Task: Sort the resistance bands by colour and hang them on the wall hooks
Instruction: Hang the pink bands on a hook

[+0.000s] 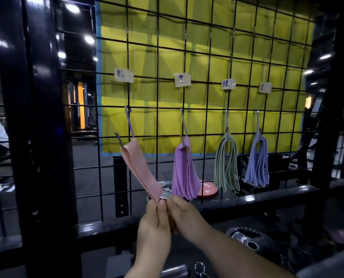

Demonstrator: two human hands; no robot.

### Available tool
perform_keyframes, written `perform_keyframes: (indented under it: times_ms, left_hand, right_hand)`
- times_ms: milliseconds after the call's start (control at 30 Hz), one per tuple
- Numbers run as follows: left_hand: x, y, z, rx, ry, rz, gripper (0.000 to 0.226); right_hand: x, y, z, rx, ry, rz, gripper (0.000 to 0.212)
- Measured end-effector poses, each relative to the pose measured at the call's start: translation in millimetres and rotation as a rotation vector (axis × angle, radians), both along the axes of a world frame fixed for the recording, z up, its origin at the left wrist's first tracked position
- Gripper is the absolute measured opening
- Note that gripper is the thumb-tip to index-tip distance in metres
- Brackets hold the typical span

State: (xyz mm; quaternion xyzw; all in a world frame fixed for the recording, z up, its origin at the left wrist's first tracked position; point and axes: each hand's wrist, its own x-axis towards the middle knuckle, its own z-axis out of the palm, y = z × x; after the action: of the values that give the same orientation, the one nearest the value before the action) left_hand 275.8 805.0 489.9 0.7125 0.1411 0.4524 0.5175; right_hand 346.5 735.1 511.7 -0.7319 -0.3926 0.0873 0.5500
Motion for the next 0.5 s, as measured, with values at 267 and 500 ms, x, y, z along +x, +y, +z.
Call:
perform_keyframes:
  times_ms: [267,500]
  left_hand:
    - [38,-48,-11,-0.022,-0.005,-0.174,0.028]
    - [77,-139,-35,0.076,0.153,-0.404,0.028]
  right_hand:
    - [17,-60,-12,0.082,0.071,-0.154,0.031]
    - [45,-158,-47,0.277,0.294,-0.337,0.03]
